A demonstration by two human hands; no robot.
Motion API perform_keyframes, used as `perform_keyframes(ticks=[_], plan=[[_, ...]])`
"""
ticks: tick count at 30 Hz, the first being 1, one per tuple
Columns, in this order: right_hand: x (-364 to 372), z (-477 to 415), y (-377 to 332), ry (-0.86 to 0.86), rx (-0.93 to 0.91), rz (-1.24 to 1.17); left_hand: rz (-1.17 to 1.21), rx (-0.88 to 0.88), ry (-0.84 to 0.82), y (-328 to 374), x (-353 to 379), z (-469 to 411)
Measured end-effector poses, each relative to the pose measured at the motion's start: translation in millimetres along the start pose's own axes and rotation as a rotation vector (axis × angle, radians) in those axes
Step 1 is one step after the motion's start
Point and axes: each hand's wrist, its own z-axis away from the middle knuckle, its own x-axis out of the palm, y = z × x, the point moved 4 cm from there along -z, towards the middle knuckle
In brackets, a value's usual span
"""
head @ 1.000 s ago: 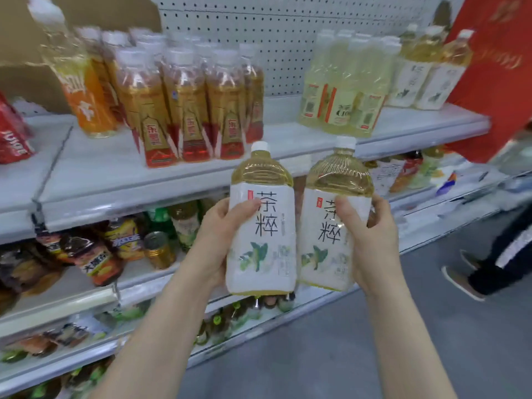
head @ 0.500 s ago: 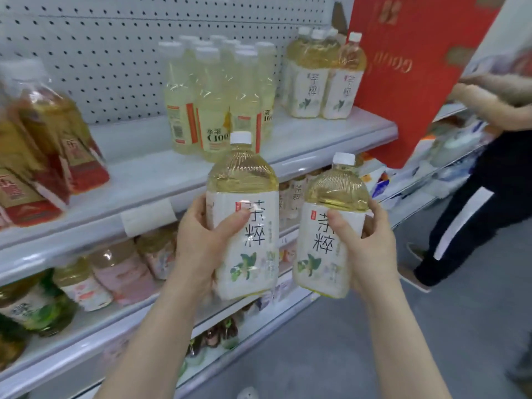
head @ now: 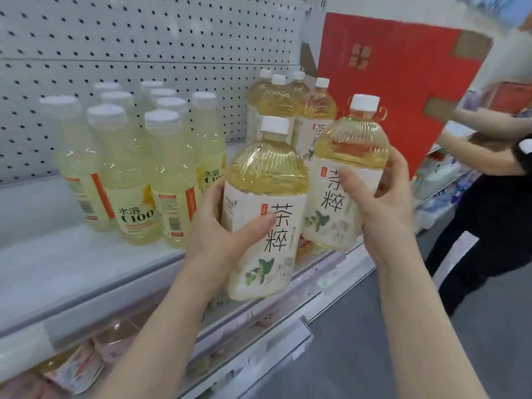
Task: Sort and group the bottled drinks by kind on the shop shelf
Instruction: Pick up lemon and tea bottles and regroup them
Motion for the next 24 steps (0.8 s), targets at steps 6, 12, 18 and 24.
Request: perform_keyframes(ticks=[6, 12, 18, 24], plan=[[34, -96, 42, -0.198, -0.081, -0.077, 0.035, 0.018, 0.13, -12, 24, -22], [62, -162, 95, -0.409, 0.009, -0.158, 0.089, -0.021, 0.345, -19, 50, -36], [71, -183, 117, -0.566, -0.036, -0.117, 0.076, 0.008, 0.462, -23, 73, -38], [60, -183, 99, -0.52, -0.161, 0.114, 0.046, -0.001, 0.49, -30, 93, -40]])
